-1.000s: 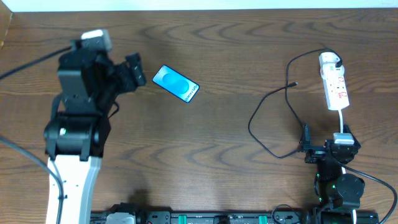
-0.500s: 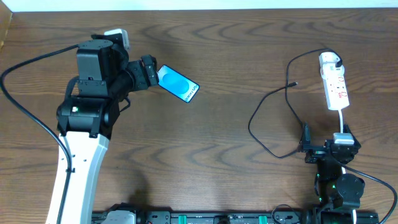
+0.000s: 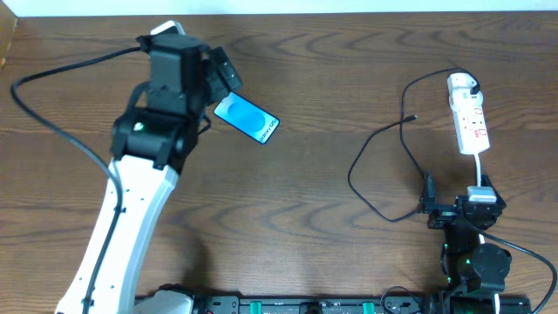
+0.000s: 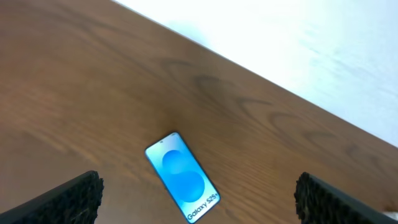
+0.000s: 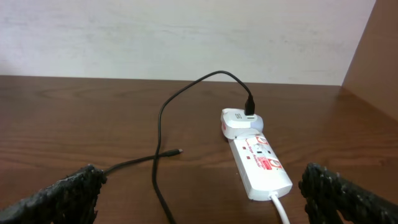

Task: Plug charger to phone and switch on socket
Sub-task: 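Raise the left arm and move the left gripper over the blue phone, then lower the left gripper onto the phone's short edge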

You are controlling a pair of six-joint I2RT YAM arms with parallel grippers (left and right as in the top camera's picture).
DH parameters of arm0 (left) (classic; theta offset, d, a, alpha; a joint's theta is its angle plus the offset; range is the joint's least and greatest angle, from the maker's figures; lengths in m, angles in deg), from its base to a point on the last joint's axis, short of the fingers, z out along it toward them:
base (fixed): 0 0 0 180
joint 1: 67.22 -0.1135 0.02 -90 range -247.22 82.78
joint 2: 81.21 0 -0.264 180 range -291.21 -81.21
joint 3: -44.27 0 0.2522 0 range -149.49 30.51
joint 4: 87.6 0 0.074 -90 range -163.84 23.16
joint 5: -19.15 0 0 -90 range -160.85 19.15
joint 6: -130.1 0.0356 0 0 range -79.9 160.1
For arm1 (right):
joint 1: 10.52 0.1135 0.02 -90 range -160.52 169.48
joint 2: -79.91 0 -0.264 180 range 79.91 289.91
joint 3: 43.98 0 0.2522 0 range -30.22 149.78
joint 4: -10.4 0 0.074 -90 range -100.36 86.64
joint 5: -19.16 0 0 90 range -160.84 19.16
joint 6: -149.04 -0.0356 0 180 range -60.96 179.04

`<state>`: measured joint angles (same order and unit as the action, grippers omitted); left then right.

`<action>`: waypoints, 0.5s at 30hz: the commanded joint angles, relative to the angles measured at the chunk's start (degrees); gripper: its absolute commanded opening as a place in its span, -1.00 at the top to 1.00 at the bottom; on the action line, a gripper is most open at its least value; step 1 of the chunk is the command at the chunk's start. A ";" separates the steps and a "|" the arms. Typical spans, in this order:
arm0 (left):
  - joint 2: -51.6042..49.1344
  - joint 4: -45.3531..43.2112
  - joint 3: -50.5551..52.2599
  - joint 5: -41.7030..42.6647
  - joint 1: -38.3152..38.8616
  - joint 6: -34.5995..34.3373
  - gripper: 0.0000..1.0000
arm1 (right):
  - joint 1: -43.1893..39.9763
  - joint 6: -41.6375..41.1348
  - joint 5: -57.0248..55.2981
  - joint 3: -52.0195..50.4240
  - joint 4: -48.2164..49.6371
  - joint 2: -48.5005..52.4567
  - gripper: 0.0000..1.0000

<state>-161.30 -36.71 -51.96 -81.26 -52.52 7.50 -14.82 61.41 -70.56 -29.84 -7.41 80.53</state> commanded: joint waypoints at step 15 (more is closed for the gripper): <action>-8.72 -3.39 -3.17 6.08 1.25 -12.24 -0.96 | -0.11 0.50 0.07 -0.07 -0.26 -0.31 -0.98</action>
<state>-167.31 -39.93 -53.19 -80.39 -51.71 -5.90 -14.82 61.41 -70.56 -29.84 -7.41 80.53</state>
